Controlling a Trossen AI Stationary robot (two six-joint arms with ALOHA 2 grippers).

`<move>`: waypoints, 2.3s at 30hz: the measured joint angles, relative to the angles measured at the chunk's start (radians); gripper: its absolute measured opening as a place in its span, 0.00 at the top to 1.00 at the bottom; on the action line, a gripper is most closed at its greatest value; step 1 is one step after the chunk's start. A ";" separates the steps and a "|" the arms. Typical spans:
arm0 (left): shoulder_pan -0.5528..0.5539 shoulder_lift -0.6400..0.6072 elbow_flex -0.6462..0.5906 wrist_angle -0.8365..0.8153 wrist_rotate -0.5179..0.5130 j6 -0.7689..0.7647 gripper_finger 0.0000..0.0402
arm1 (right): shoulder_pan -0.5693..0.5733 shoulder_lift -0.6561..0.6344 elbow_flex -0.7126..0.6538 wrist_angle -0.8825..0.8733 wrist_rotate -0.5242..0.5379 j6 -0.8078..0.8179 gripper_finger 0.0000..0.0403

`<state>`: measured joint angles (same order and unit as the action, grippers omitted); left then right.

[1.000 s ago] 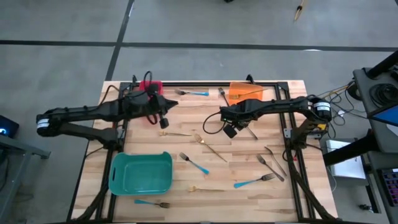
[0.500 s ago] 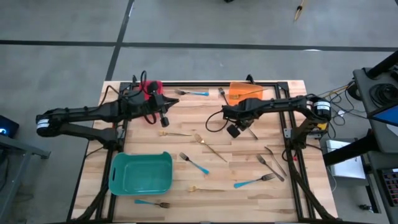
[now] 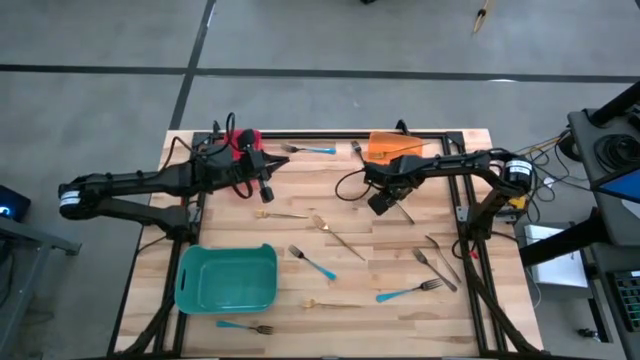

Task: Sort silverware by color (type)
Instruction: Put the black fork into the red bin

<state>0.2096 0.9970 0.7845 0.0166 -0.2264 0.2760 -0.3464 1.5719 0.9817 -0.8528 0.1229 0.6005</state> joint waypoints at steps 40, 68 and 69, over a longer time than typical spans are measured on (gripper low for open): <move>0.004 0.001 -0.002 0.049 0.204 -0.098 1.00 | 0.054 -0.237 -0.163 0.670 -0.027 -0.117 0.98; 0.138 0.296 -0.016 0.422 0.209 -0.080 0.64 | 0.113 0.059 -0.228 2.227 -0.018 -0.677 0.98; 0.138 0.315 -0.016 0.448 0.209 -0.086 0.64 | 0.113 0.055 -0.229 2.228 -0.018 -0.689 0.98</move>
<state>0.3481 1.3117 0.7689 0.4646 -0.0170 0.1902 -0.2337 1.6272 0.7528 1.3756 0.1054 -0.0890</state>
